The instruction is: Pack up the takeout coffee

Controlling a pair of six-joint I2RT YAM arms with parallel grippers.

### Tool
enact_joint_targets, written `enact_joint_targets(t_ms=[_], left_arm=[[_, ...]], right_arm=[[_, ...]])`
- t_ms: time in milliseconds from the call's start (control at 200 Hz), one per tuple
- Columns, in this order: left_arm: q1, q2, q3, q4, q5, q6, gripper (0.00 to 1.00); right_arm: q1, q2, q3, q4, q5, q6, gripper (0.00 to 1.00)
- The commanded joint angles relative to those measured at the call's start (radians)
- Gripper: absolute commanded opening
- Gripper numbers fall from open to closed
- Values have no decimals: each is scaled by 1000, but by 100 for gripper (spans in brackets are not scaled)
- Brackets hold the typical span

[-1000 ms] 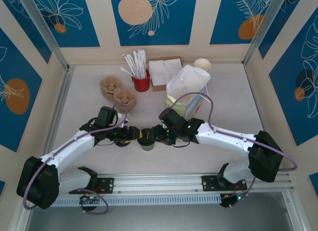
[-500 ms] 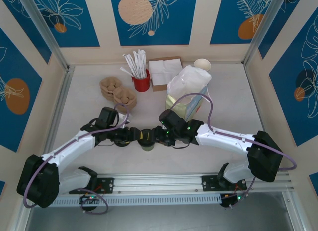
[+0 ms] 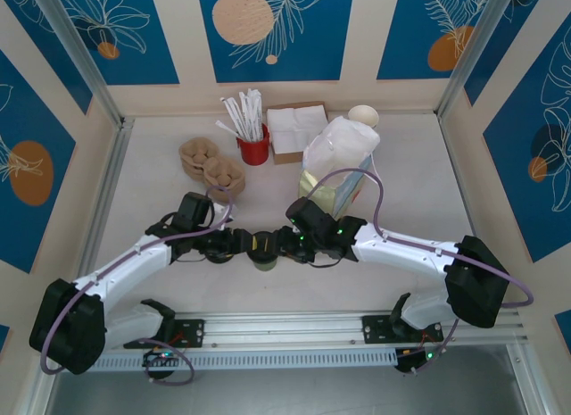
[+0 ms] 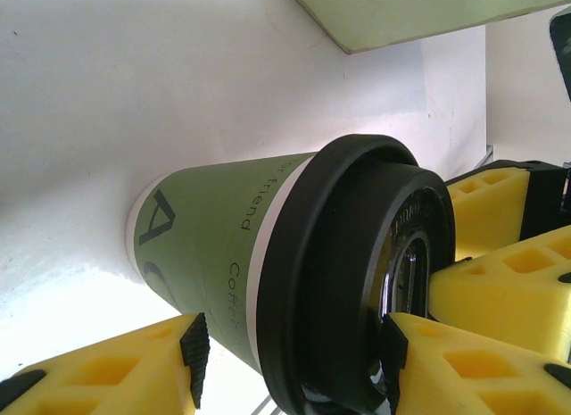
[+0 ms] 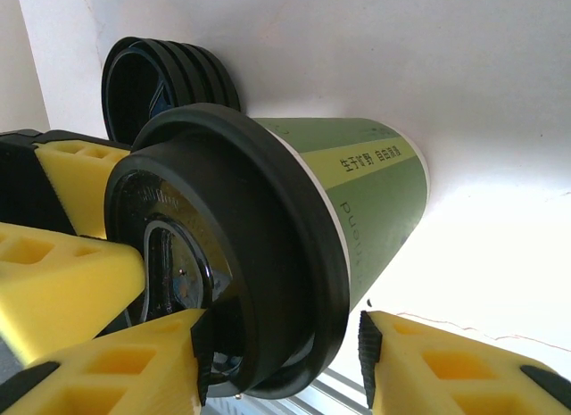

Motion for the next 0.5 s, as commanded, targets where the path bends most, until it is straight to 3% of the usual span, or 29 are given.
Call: enact_joint_targets(t_ms=[0,495], left_arm=[[-30,4,-20,-118,-96,12,54],[-31,-58,106,-157,-102,-25,57]], right_arm=[[4,20,-16,-147,60,7,50],[5,17,114,-189,13,-28,56]])
